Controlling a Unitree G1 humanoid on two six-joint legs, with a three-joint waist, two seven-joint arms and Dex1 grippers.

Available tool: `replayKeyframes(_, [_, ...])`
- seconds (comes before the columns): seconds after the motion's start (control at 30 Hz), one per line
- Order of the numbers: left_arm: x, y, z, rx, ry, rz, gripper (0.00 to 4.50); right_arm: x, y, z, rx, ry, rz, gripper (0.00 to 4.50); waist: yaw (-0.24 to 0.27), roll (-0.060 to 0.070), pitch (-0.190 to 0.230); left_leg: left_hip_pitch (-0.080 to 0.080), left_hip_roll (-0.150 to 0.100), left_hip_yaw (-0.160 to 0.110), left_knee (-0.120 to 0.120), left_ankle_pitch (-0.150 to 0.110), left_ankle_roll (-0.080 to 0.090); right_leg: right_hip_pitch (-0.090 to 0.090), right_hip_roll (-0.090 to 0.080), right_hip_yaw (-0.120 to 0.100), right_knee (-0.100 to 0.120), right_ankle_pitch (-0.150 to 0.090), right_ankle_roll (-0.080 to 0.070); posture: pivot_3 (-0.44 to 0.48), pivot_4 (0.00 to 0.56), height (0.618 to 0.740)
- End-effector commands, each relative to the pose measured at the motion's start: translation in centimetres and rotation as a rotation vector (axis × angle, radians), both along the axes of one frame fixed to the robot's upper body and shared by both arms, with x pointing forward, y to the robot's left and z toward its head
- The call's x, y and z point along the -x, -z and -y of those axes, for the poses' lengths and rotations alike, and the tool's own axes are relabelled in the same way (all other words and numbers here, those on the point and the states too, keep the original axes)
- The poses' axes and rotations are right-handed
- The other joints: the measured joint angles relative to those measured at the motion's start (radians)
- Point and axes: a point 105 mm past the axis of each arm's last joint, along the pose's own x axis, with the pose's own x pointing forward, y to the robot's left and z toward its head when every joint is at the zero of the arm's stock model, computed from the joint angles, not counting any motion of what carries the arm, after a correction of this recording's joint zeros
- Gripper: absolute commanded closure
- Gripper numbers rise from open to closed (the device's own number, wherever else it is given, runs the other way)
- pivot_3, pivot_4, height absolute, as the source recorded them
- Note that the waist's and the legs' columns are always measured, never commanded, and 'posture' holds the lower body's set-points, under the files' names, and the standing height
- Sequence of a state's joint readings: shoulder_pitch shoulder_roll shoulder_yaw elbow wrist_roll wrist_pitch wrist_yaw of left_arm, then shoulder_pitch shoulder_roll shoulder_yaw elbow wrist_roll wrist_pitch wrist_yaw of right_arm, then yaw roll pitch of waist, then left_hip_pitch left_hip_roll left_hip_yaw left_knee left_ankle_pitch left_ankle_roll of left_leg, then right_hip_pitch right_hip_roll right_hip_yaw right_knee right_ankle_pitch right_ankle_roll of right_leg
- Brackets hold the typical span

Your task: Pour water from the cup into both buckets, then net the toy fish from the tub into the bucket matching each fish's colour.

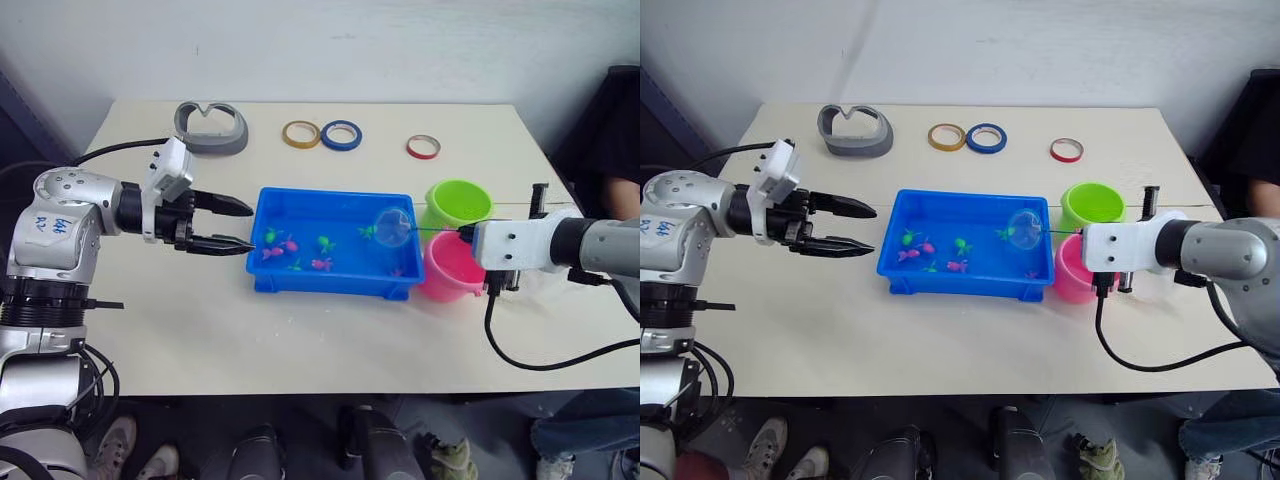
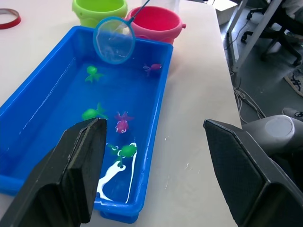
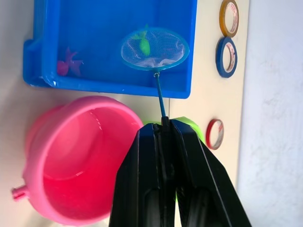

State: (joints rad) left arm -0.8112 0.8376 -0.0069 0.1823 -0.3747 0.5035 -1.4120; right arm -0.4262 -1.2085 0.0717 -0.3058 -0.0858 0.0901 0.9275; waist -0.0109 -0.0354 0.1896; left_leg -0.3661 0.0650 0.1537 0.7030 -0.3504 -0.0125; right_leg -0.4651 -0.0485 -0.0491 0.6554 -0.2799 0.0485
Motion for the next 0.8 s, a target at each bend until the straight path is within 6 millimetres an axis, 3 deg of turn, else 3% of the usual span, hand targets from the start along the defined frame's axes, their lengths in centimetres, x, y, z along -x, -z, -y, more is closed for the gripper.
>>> replayKeyframes(0.03, [0.4,-0.7,0.5,0.008,0.041,0.048,0.90,-0.1,-0.9,0.1,0.123,-0.051,0.073,4.50,0.000,0.000,0.000,0.000,0.000,0.000,0.000,0.000,0.000,0.000,0.000,0.000,0.000,0.000,0.000,0.000,0.150,0.727])
replayKeyframes(0.3, [0.3,-1.1,0.9,0.047,0.045,0.057,0.90,0.1,-0.2,1.0,0.373,-0.186,0.095,4.50,-0.006,0.000,0.000,0.000,0.001,0.005,0.000,0.000,0.000,0.000,0.000,0.000,0.000,0.000,0.000,0.000,0.150,0.727])
replayKeyframes(0.63, [0.5,-1.6,1.2,0.080,0.042,0.071,0.90,-0.7,0.9,-0.8,0.451,-0.310,0.121,4.50,-0.017,0.001,0.000,0.000,0.001,0.005,0.005,0.000,-0.001,0.000,-0.001,0.001,0.004,0.000,0.000,0.000,0.150,0.727])
replayKeyframes(0.8, [0.6,-1.8,1.2,0.088,0.035,0.074,0.90,-1.5,1.4,-0.6,0.502,-0.313,0.139,4.50,-0.018,0.003,0.002,0.000,0.001,0.005,0.010,0.000,-0.001,0.000,-0.002,0.003,0.007,0.000,0.000,0.000,0.150,0.727])
